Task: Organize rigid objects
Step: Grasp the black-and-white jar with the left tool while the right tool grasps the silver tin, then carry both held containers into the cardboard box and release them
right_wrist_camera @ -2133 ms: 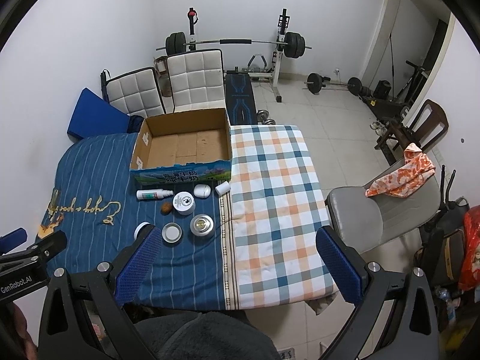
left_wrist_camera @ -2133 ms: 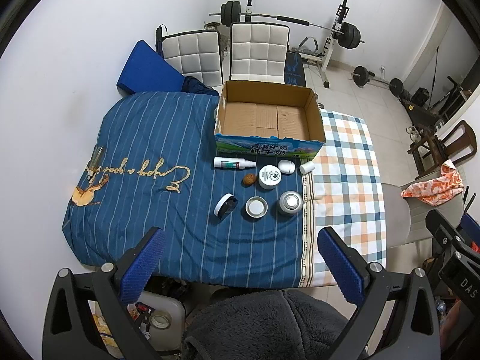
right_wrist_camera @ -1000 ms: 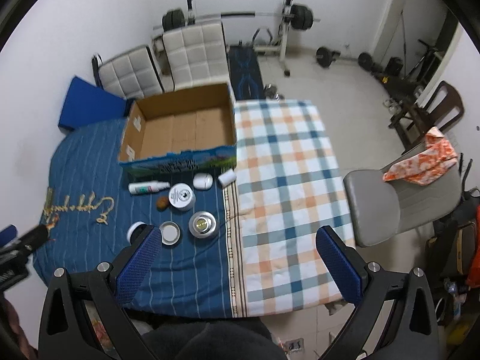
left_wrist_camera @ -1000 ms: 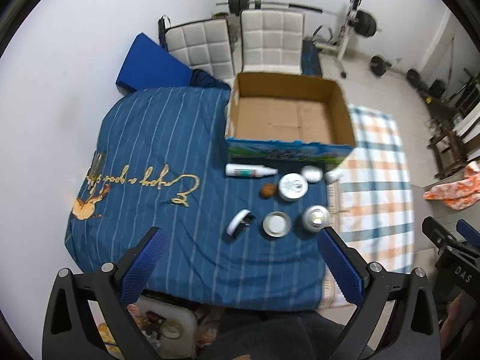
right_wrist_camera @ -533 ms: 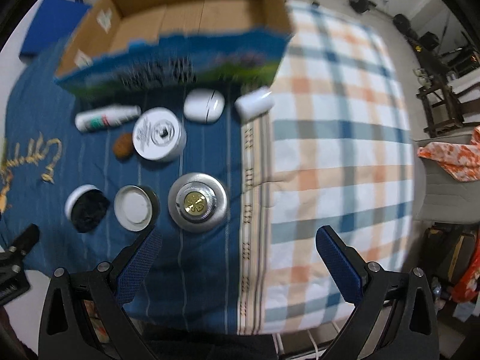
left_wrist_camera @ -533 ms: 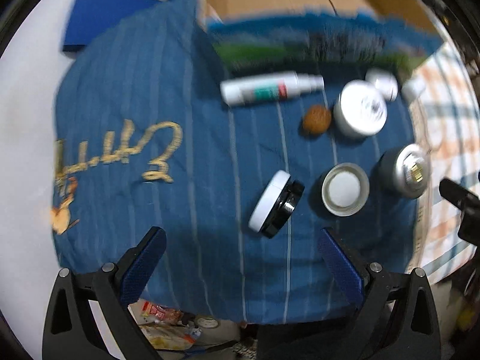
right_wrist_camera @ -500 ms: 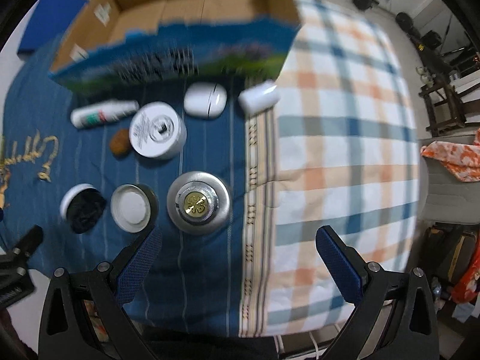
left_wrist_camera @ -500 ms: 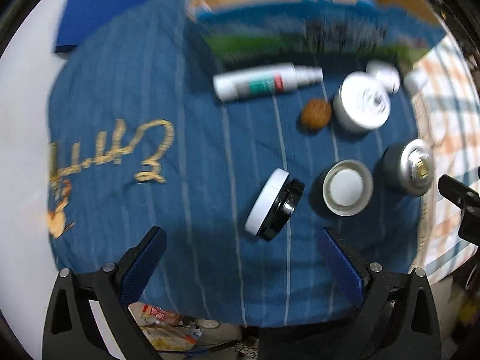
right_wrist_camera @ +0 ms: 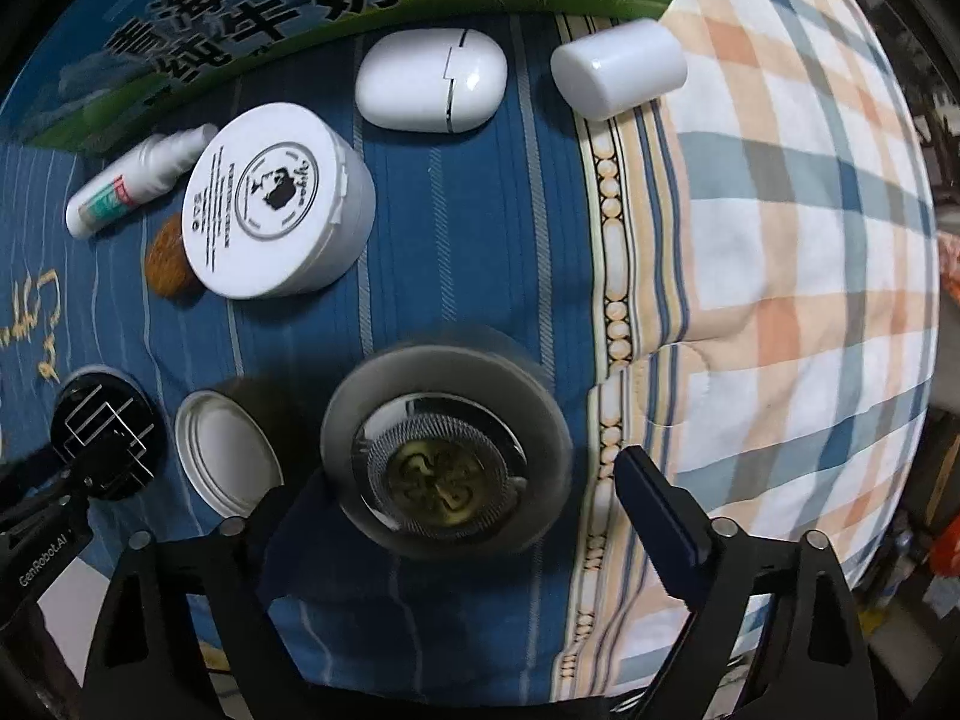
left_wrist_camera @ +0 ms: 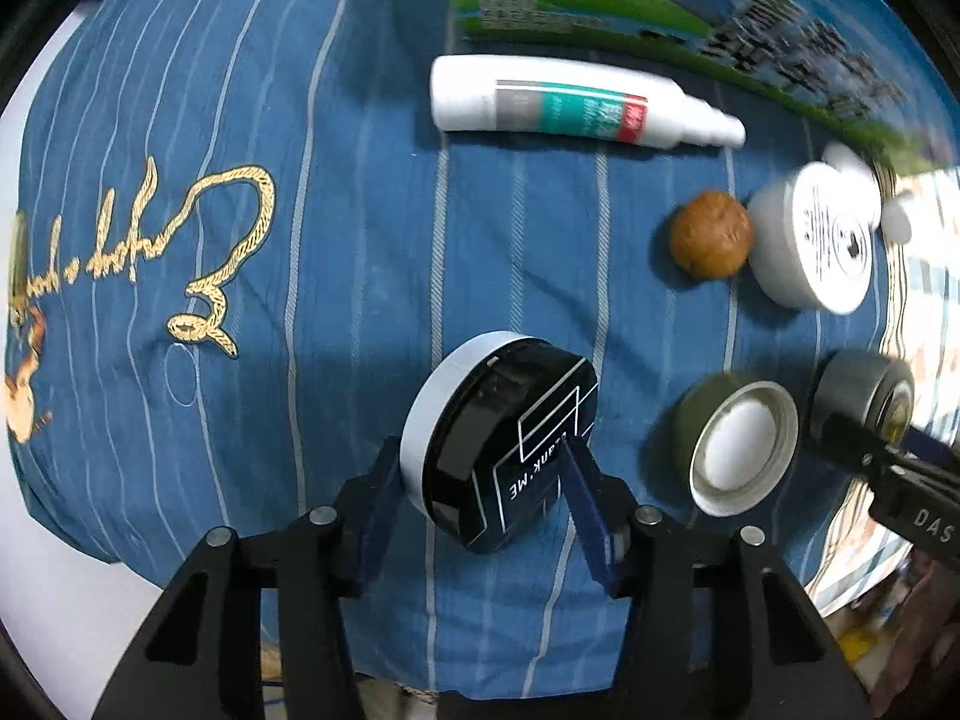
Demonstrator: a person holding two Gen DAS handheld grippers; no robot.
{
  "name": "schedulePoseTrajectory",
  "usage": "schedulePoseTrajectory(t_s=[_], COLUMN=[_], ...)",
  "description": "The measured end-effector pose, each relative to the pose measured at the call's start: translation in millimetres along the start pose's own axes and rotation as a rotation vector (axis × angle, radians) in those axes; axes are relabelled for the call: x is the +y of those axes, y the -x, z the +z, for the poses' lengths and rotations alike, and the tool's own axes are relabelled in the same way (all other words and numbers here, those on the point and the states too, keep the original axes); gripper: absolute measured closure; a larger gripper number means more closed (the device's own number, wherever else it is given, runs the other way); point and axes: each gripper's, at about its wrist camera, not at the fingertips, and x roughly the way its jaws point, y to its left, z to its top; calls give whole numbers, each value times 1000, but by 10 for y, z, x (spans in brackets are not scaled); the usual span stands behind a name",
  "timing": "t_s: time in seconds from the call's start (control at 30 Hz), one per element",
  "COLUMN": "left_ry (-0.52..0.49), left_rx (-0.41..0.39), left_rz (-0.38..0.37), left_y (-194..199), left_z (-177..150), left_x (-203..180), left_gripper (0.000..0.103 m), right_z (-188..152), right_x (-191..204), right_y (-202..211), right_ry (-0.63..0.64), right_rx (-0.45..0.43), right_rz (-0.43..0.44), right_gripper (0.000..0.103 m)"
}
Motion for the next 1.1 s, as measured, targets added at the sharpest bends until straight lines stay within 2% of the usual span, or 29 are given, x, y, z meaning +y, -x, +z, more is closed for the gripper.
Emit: schedulePoseTrajectory(t_s=[0.13, 0.2, 0.27, 0.37, 0.5, 0.7, 0.83, 1.1], left_ry=[-2, -8, -19, -16, 2, -15, -15, -30], left_rx=[-1, -6, 10, 49, 55, 52, 23, -50], left_rz=[4, 5, -17, -46, -69, -51, -22, 8], left_y=[-29, -37, -77, -182, -272, -370, -381, 15], left_z=[73, 108, 202, 237, 282, 355, 284, -71], left_x=[43, 31, 17, -7, 0, -79, -113, -205], left_gripper=[52, 52, 52, 52, 54, 78, 79, 79], right_z=[43, 59, 68, 62, 108, 204, 200, -104], right_x=[8, 63, 87, 138, 220, 227, 182, 169], right_y=[-113, -194, -256, -328, -452, -538, -386, -268], right_ry=[-24, -25, -24, -24, -38, -46, -22, -2], right_rx=[33, 47, 54, 52, 55, 50, 30, -21], right_rz=[24, 22, 23, 1, 3, -33, -58, -63], right_gripper=[15, 21, 23, 23, 23, 30, 31, 31])
